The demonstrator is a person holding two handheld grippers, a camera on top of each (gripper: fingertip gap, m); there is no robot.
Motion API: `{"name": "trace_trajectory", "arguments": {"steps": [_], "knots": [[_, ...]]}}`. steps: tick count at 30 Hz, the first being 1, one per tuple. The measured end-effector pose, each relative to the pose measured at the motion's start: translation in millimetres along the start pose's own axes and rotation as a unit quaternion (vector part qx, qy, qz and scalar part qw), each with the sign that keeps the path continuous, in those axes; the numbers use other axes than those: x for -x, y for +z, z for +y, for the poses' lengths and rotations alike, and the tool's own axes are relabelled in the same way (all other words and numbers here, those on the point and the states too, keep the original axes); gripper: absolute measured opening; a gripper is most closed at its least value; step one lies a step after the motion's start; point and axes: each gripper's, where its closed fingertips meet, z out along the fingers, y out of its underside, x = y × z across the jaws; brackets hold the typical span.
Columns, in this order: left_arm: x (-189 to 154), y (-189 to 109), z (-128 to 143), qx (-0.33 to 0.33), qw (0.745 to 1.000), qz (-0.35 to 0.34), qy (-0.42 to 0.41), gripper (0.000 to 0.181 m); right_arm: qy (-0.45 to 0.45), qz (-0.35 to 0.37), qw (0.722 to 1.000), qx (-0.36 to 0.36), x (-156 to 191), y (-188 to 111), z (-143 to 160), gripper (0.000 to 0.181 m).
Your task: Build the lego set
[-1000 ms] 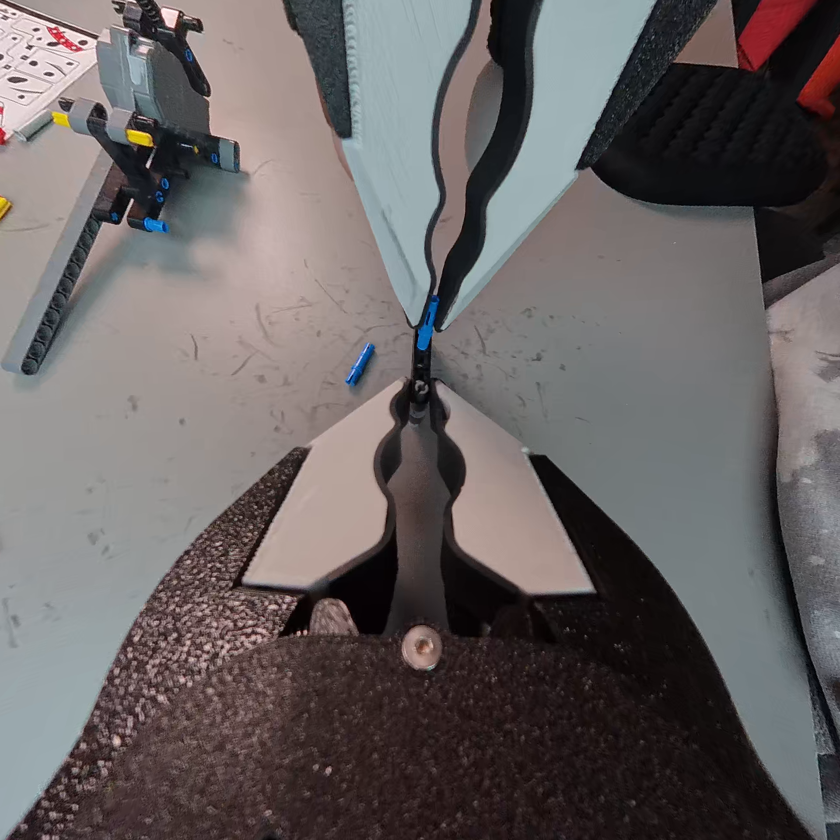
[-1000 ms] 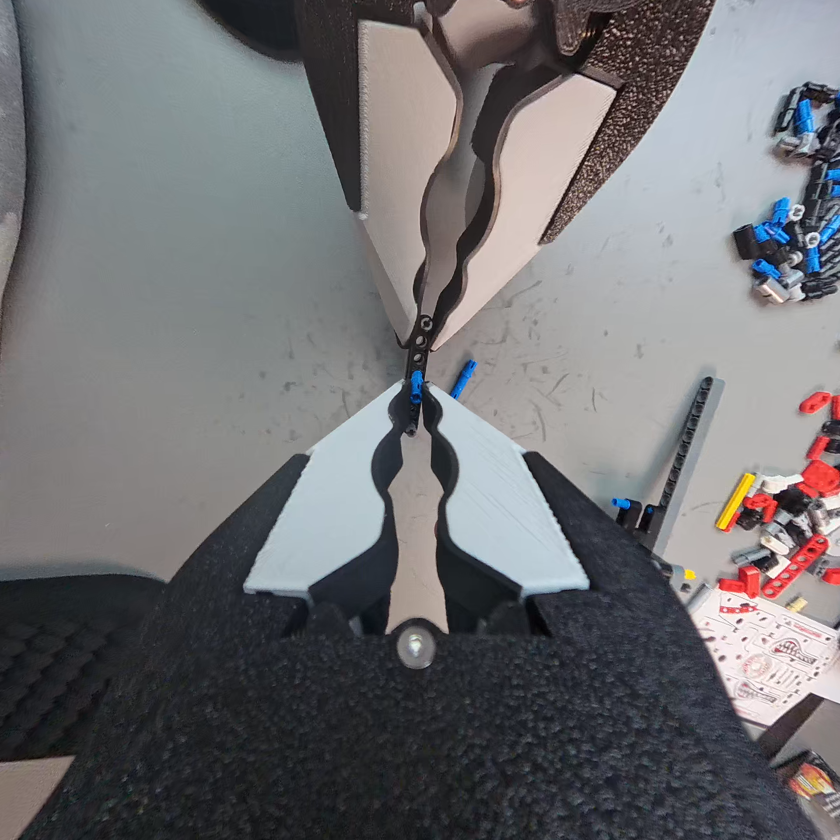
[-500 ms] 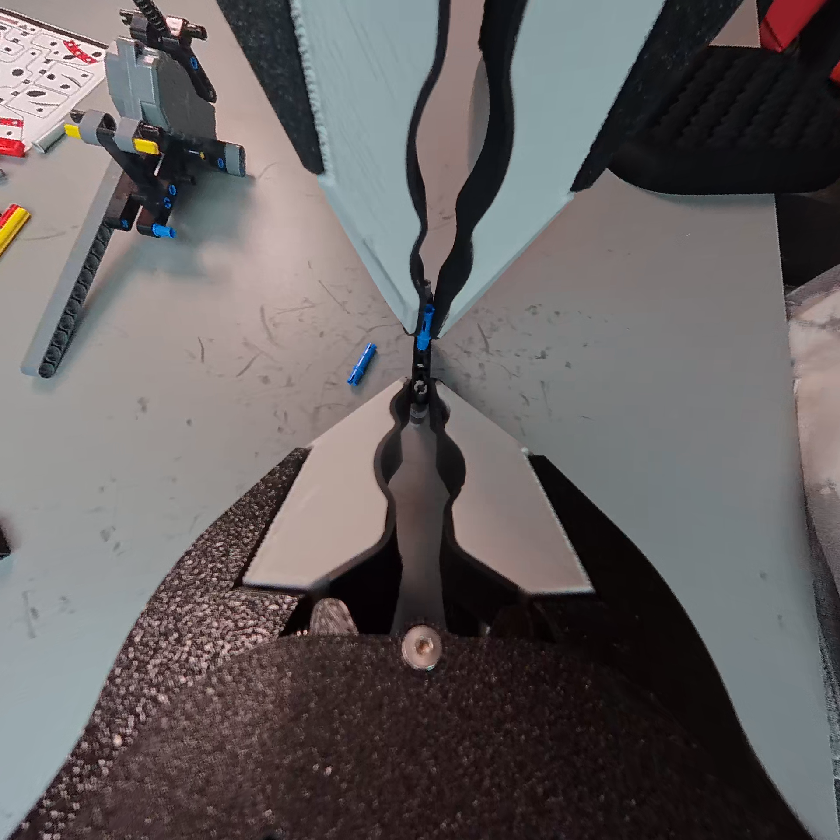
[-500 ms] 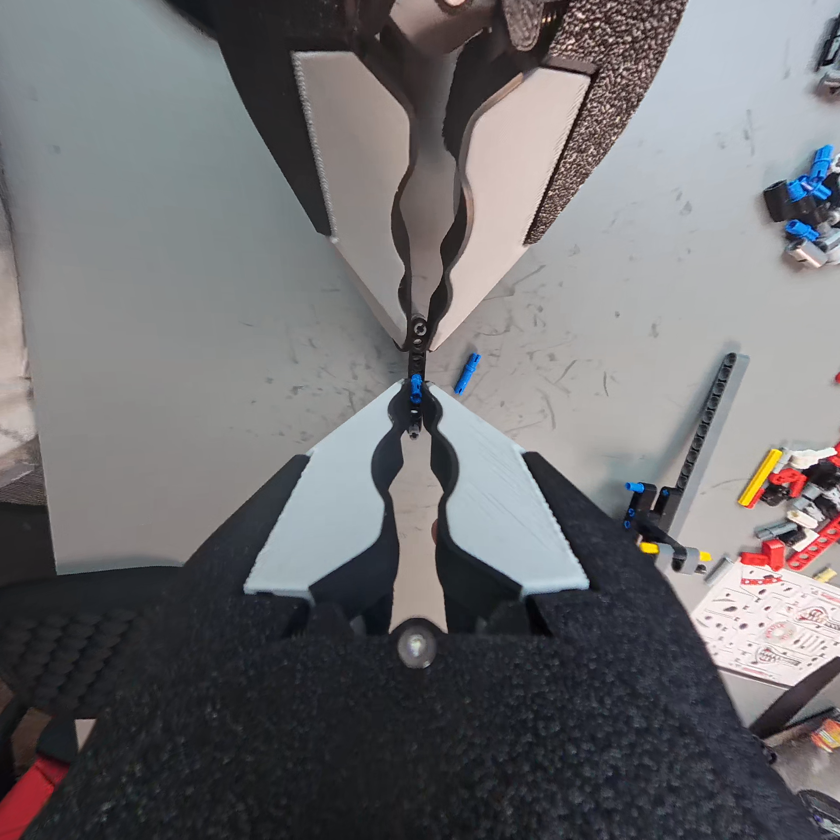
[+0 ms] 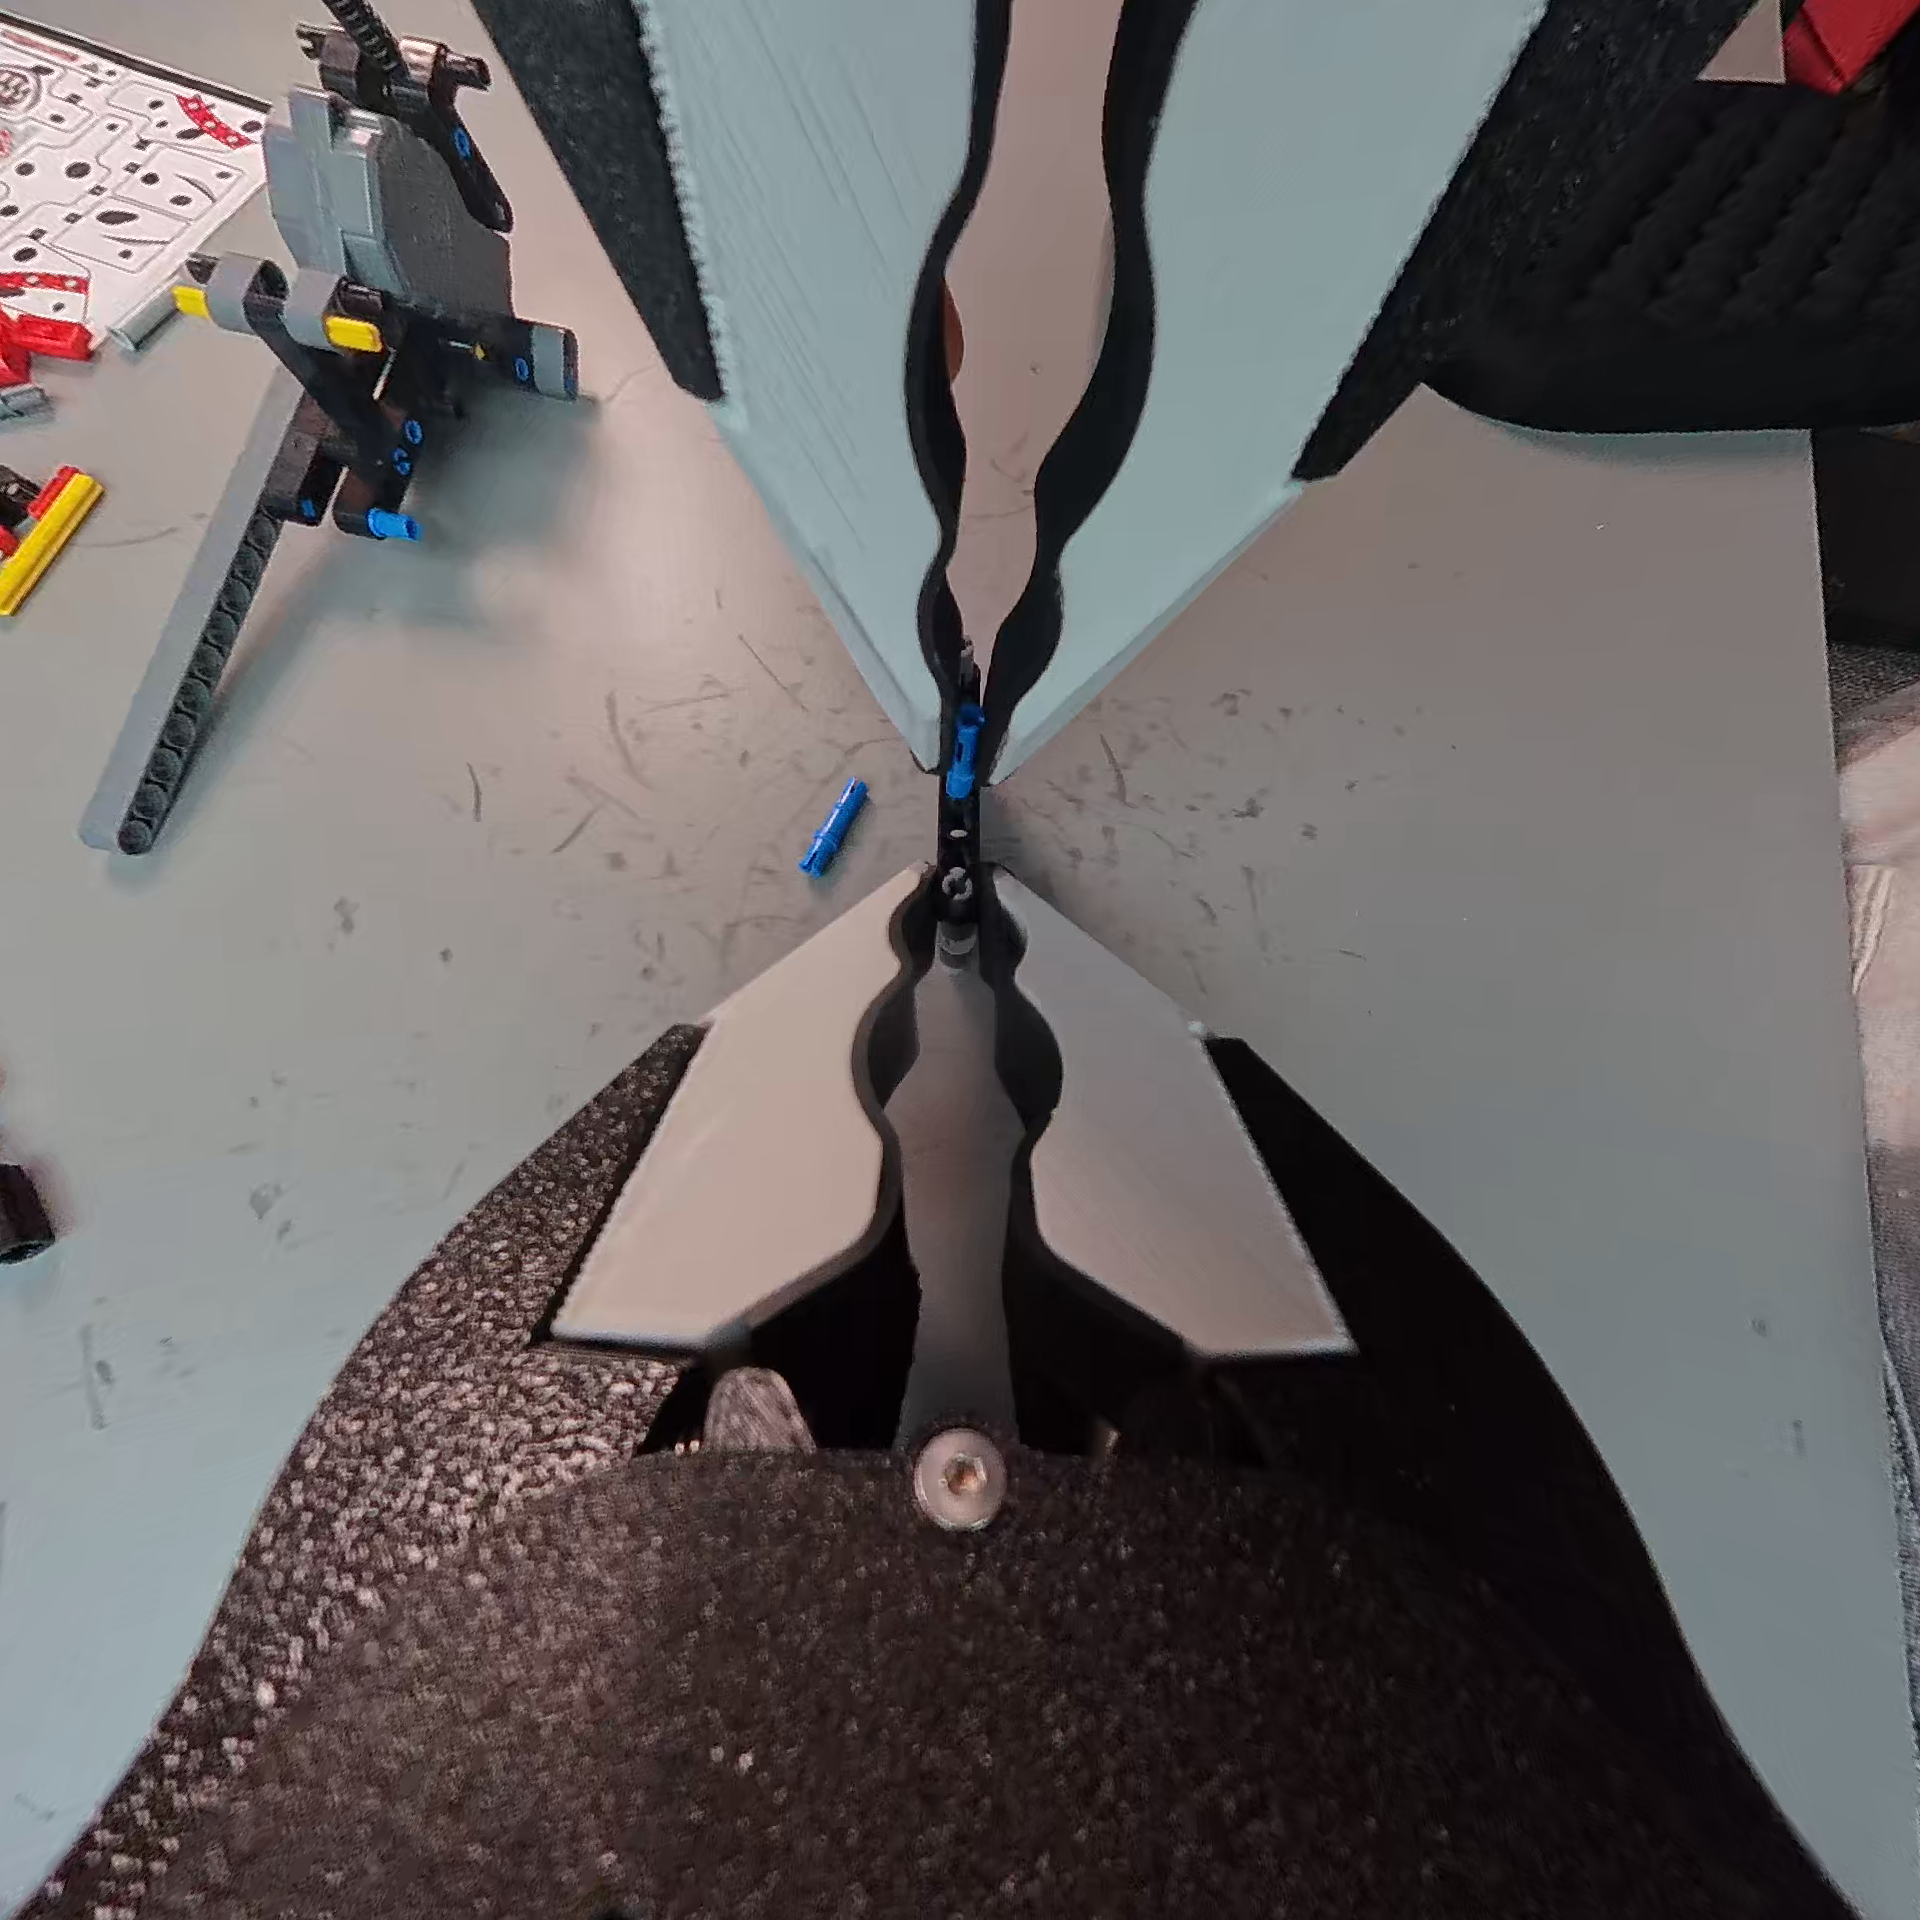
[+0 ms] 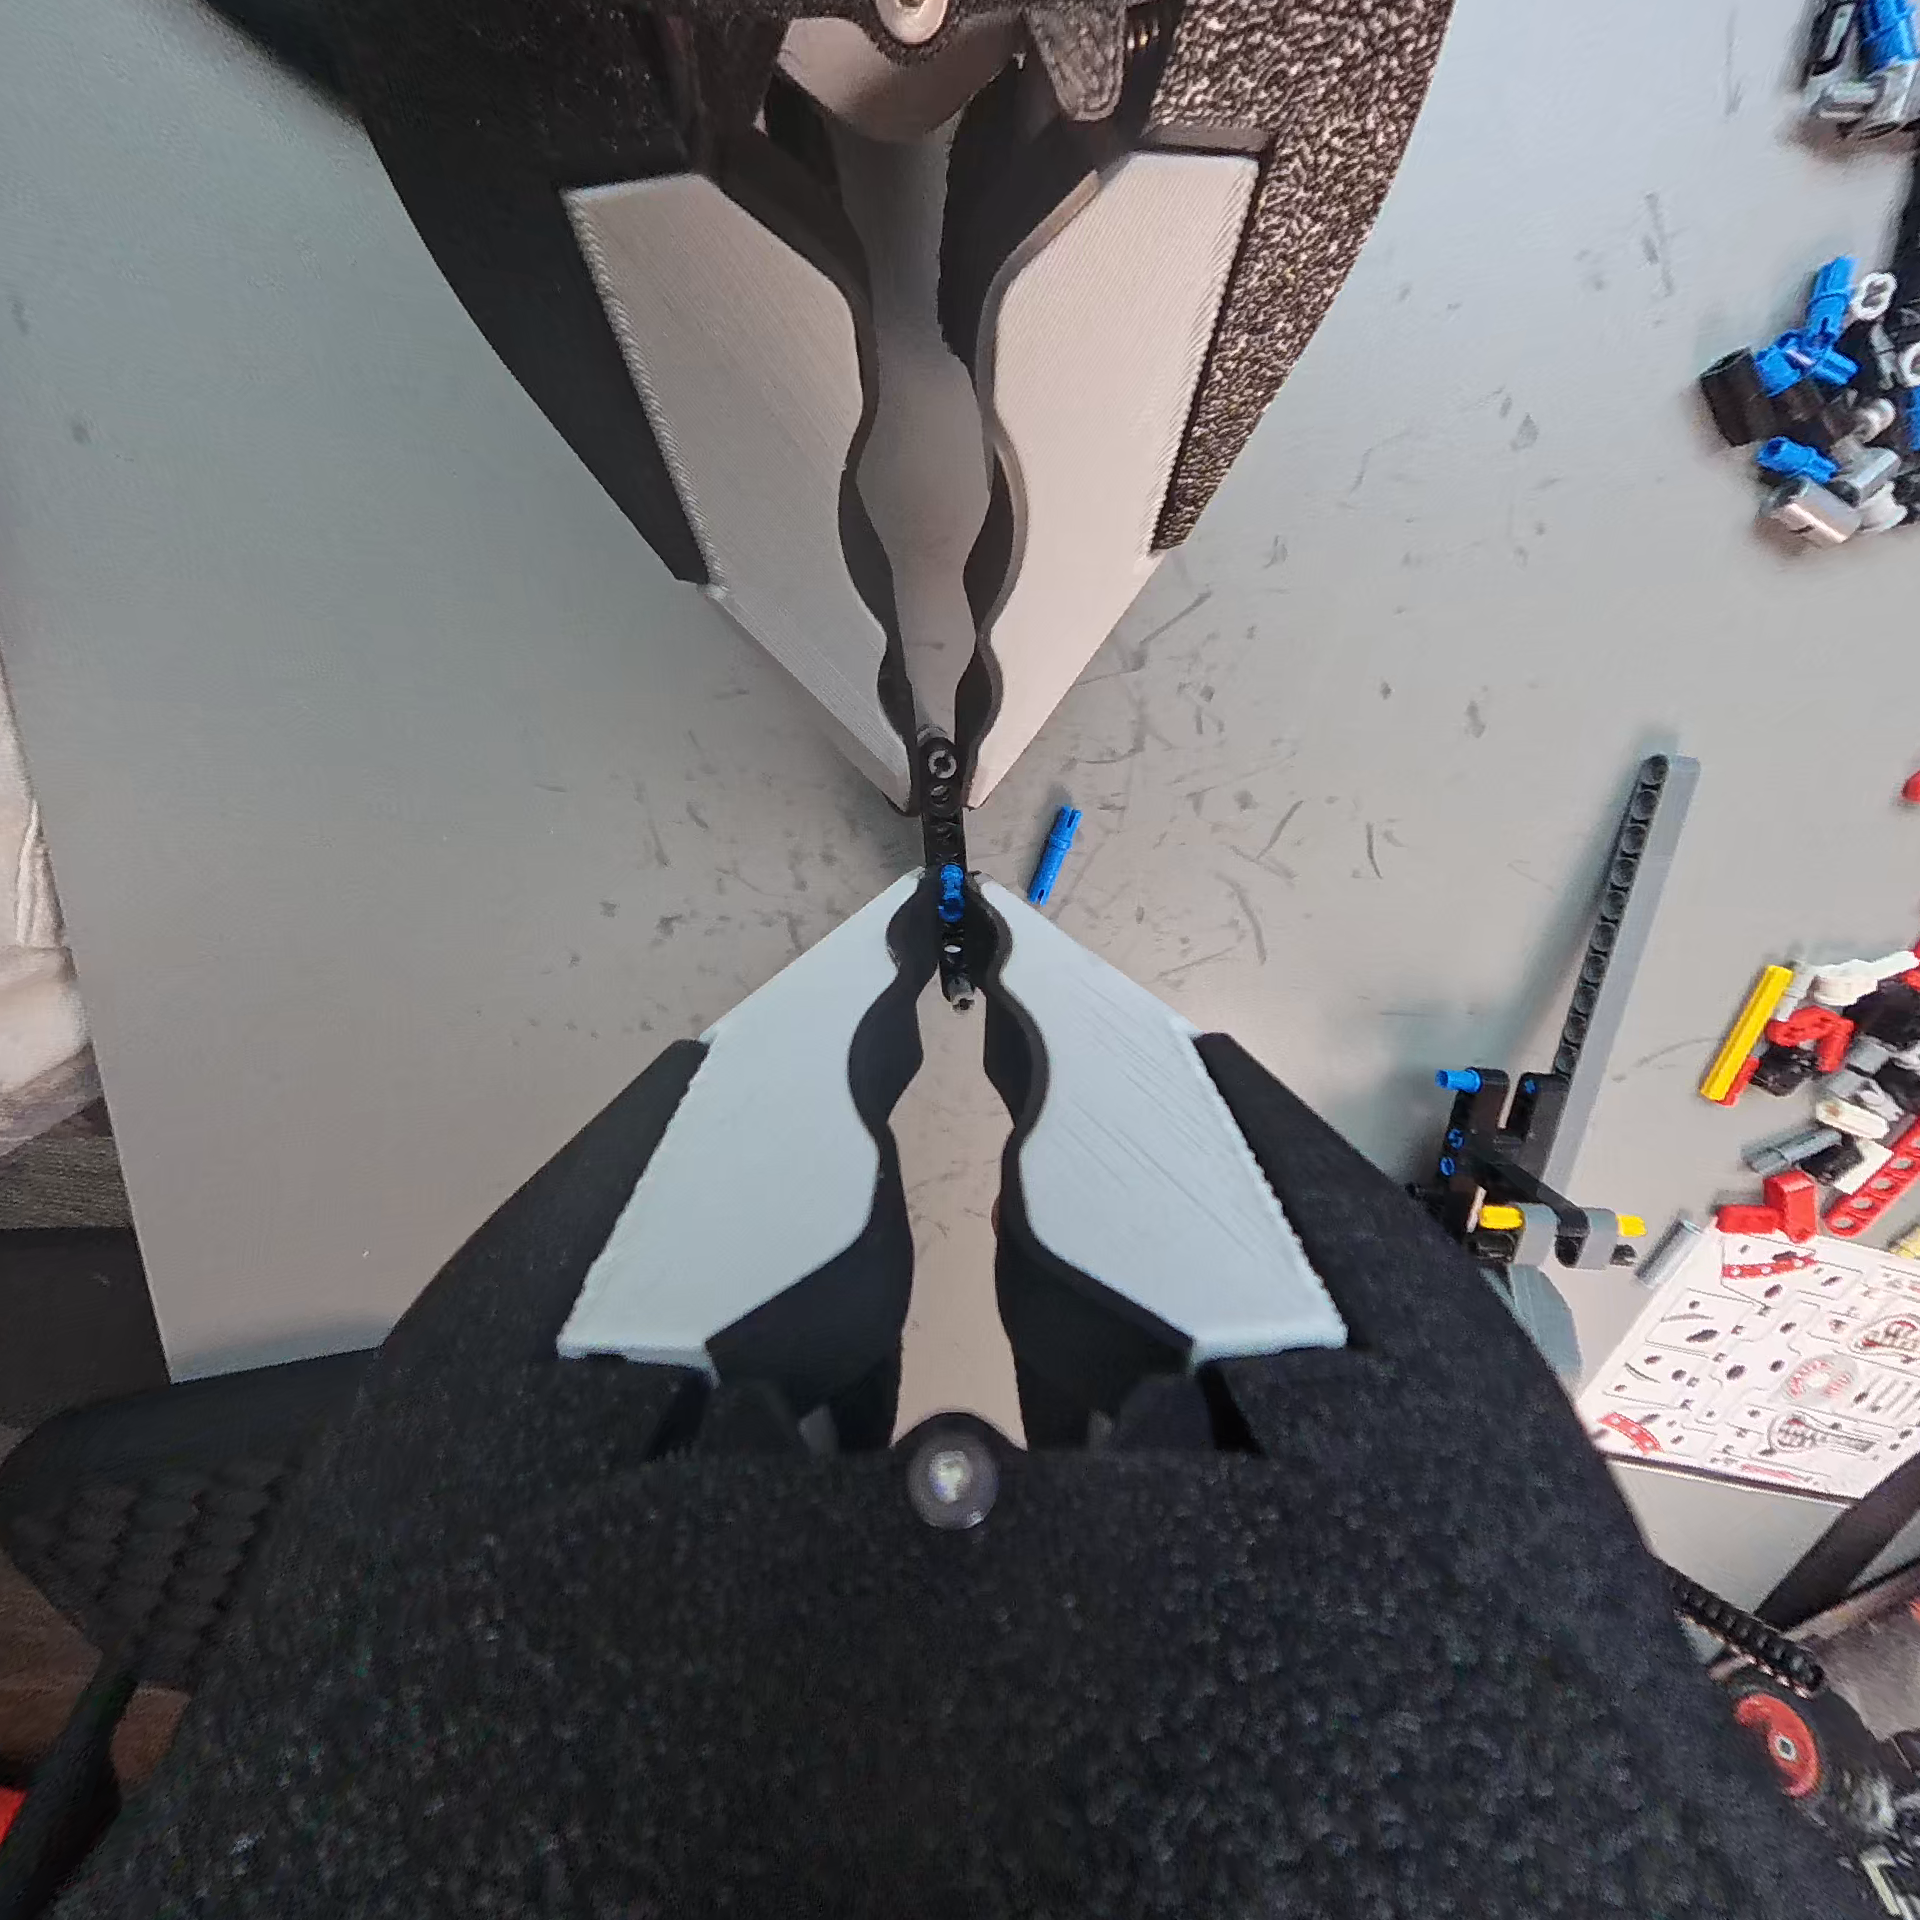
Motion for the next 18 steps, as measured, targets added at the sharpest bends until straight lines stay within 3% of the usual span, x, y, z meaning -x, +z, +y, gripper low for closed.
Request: {"name": "trace_trajectory", "arguments": {"steps": [1, 18], "knots": [[0.3, 0.0, 0.1, 0.001, 1.0, -0.001, -0.001, 0.007, 0.002, -0.001, 1.0, 0.0, 0.5, -0.1, 0.3, 0.003], [0.3, -0.3, 0.3, 0.002, 1.0, 0.0, -0.003, 0.007, 0.01, -0.003, 1.0, -0.023, -0.3, 0.8, -0.3, 0.004]]}}
